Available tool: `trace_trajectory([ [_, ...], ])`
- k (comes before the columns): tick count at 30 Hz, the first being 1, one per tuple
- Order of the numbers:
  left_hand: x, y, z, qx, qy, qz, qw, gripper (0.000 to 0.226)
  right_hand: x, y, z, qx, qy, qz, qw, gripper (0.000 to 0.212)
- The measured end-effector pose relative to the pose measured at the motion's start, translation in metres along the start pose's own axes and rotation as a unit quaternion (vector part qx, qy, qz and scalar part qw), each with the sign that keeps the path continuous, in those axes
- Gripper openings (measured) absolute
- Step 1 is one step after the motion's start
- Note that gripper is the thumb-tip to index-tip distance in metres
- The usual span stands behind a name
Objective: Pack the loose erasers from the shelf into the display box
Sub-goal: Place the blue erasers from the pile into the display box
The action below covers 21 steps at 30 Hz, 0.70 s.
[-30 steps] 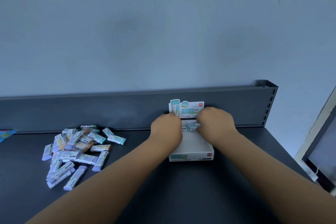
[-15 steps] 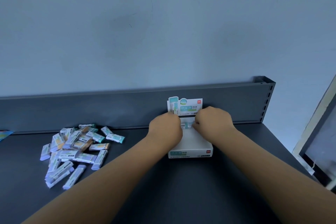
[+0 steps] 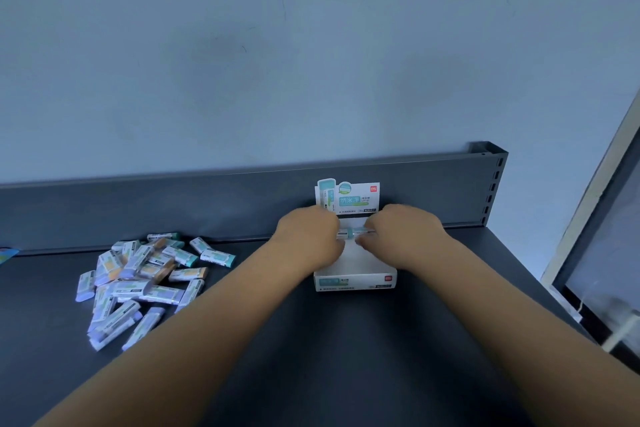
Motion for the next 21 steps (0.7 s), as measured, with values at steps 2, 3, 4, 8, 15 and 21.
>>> trace_trajectory([
  [2,-0.012,-0.005,-0.013,-0.038,0.002,0.034,0.999,0.022,-0.011,-0.001,-0.008,0.02,0.025,-0.015,0.999,0.036],
  [3,-0.021,-0.007,-0.02,-0.057,0.006,0.045,0.997,0.023,-0.017,-0.003,-0.012,0.038,0.04,-0.027,0.998,0.036],
  [4,-0.03,-0.009,-0.026,-0.068,0.019,0.05,0.996,0.024,-0.024,-0.007,-0.016,0.056,0.059,-0.041,0.996,0.036],
  [8,-0.07,-0.018,-0.034,-0.09,0.113,0.02,0.989,0.033,-0.051,-0.033,-0.025,0.128,0.123,-0.075,0.981,0.033],
  [15,-0.11,-0.062,-0.01,-0.133,0.132,-0.04,0.982,0.041,-0.086,-0.07,-0.012,0.21,0.134,-0.051,0.967,0.041],
  [21,-0.135,-0.081,0.01,-0.124,0.122,-0.032,0.984,0.059,-0.098,-0.096,0.015,0.232,0.116,-0.023,0.966,0.042],
])
Point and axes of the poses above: each hand's wrist, its own x-axis towards the middle knuckle, its own z-axis out of the palm, y = z × x, the point moved 2 cm from there along x, towards the middle knuckle, and after that the axes turned 15 degrees about -y, right-handed, at the moved point
